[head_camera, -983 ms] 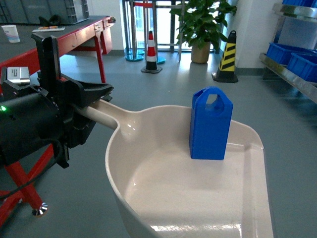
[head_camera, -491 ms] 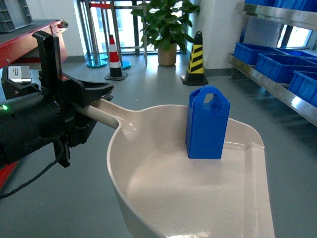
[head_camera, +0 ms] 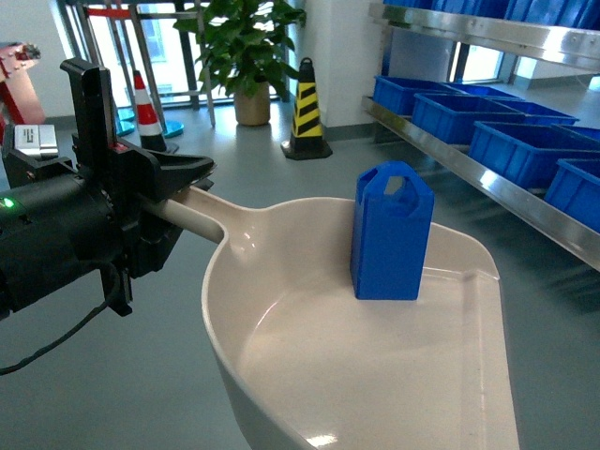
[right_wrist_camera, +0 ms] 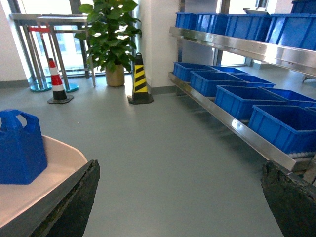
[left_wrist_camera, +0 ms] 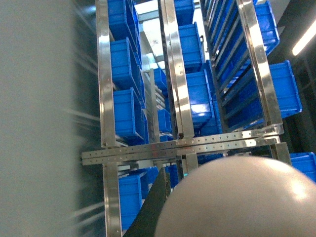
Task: Place part in tray to right shelf
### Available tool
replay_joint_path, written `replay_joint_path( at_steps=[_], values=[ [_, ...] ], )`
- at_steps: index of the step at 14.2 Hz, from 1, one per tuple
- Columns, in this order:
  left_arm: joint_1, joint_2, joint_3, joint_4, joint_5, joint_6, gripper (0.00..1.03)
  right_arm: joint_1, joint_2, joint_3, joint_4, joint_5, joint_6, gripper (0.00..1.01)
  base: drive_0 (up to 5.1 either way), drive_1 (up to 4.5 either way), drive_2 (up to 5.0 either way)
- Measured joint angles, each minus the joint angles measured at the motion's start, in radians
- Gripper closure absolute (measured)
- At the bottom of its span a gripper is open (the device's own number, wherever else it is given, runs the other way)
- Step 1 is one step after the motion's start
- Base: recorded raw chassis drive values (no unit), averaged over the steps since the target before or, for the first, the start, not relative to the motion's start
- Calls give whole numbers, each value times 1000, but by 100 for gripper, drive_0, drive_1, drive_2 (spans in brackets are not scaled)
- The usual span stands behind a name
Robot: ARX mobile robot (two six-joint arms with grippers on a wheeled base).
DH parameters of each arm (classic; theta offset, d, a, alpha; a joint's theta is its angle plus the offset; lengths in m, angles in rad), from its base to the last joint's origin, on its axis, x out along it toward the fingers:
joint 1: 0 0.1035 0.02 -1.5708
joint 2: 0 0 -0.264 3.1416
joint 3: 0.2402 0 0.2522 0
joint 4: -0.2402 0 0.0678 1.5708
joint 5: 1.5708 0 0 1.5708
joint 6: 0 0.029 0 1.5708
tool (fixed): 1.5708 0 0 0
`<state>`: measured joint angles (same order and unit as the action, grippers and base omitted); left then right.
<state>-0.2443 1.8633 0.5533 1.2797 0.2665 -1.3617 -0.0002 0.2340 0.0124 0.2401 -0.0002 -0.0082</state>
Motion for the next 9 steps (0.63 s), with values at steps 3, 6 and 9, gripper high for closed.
replay_joint_path(
  at_steps=[3,6,9],
  values=[
    [-1,0,0,0,0,0,90,0,0,0,0,0,0,3,-220,-220,-220],
    [1,0,0,0,0,0,90,0,0,0,0,0,0,3,-220,-220,-220],
    [1,0,0,0,0,0,90,0,0,0,0,0,0,3,-220,-220,-220]
  ],
)
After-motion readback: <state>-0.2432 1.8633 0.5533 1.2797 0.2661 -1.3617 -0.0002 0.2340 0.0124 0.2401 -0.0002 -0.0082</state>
